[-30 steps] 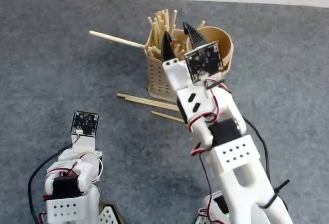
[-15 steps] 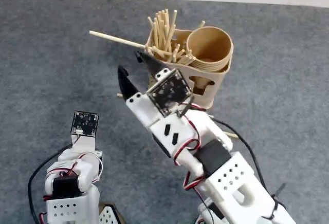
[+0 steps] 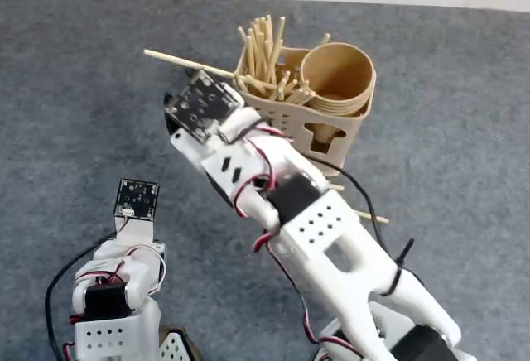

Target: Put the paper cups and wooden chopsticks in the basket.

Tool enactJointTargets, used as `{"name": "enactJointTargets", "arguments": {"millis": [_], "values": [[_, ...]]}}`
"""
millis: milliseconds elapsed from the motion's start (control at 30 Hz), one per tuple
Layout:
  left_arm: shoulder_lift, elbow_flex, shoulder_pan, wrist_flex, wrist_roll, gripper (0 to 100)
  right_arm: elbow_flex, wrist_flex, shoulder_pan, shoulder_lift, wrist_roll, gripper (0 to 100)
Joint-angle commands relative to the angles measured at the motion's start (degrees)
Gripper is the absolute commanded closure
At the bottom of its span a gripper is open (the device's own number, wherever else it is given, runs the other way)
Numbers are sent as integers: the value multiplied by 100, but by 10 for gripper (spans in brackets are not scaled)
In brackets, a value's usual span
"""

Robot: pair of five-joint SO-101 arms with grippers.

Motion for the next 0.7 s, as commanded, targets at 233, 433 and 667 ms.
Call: {"name": "enactJointTargets", "arguments": {"millis": [233,433,667], "values": [[4,119,-31,26,35,880,-541,-13,426,145,114,850],[4,119,-31,26,35,880,-602,-101,435,418,114,850],[4,119,-31,26,35,880,-699,-752,637,866,114,850]]}}
